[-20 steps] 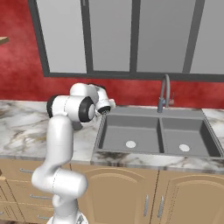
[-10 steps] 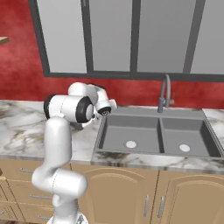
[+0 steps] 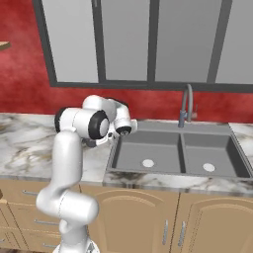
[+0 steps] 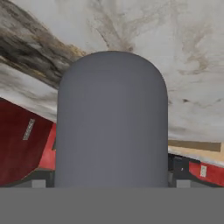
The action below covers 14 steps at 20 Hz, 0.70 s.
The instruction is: Restock the sink supplies by placing the sponge and soap dispenser on the counter and next to the sink. Make sure the soap dispenser is upright.
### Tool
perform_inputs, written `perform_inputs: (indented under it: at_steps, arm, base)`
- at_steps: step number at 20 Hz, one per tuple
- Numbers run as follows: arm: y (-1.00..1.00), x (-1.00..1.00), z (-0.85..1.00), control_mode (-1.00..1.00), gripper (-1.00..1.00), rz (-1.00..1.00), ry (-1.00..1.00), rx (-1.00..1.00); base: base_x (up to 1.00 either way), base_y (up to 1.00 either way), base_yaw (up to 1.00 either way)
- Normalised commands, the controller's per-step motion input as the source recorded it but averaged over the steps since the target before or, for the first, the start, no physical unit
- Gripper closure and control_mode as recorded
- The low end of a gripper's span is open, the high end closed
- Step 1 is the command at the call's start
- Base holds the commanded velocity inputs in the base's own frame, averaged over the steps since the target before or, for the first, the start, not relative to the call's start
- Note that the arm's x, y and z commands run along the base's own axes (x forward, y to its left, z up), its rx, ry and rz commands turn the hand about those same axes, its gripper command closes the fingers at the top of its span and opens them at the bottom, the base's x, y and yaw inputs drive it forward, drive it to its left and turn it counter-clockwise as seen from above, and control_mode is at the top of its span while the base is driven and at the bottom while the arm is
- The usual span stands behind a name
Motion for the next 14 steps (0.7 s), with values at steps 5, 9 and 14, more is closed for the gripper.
perform_inputs:
  at_steps: [5,9,14]
  arm:
    - [-0.19,0.07,-0.43,-1.00,-1.00,-0.03,0.12,0.13]
    - [-0.01,0.05,-0.29,-1.00,-1.00,-0.05,0.04,0.00]
    - [0.00,0.00,-0.01,-1.00,-1.00,-0.08,0.00,0.00]
  base:
    - [0.00,0.00,0.00]
    - [0.00,0.00,0.00]
    - [0.00,0.00,0.00]
